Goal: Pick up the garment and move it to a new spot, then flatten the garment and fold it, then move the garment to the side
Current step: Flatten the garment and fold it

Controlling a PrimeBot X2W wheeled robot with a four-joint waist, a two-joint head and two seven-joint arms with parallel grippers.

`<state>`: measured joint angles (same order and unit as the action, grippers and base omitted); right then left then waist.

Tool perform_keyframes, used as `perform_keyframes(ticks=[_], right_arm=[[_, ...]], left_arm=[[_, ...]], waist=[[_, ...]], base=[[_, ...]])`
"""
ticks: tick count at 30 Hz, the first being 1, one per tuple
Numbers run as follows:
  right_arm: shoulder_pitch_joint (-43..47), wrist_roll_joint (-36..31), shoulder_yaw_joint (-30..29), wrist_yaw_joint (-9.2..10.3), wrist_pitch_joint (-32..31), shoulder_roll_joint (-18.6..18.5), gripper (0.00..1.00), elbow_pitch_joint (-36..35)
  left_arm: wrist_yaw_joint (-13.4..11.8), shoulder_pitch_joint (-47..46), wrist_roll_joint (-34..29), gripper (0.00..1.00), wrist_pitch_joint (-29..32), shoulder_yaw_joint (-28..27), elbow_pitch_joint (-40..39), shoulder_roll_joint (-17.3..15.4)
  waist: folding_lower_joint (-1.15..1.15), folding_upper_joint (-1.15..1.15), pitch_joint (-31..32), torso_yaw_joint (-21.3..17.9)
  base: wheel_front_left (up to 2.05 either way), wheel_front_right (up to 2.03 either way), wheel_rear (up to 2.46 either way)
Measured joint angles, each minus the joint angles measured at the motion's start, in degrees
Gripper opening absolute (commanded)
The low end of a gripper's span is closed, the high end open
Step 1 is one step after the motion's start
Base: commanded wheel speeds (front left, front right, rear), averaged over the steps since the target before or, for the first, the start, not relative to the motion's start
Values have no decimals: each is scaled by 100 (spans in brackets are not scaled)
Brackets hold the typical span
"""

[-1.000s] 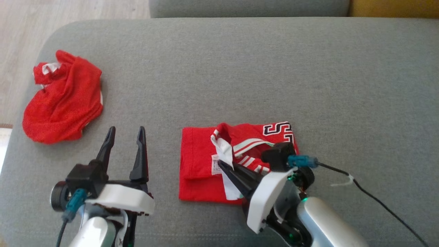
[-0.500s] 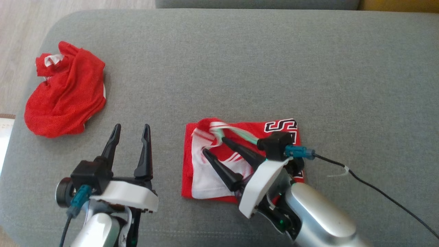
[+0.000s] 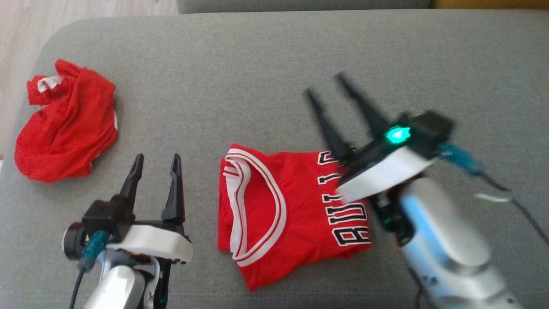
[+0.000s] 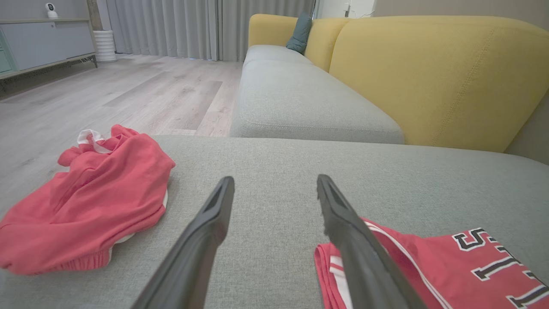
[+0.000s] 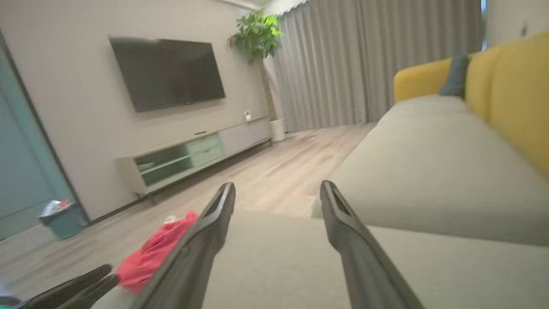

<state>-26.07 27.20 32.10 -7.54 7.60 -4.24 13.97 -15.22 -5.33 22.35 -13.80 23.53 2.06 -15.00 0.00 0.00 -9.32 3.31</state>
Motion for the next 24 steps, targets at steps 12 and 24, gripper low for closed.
perform_keyframes(ticks=[12, 24], right_arm=[[1943, -1366, -2746, 0, -684, -534, 100, -1418], [3117, -1469, -3149, 0, -1114, -227, 100, -1975]], left_arm=[[-131, 44, -1, 100, -40, -62, -88, -125], [-250, 650, 0, 100, 69, -105, -263, -316]], waist=[[0, 0, 185, -253], [0, 0, 722, -444]], base=[[0, 0, 0], [0, 0, 0]])
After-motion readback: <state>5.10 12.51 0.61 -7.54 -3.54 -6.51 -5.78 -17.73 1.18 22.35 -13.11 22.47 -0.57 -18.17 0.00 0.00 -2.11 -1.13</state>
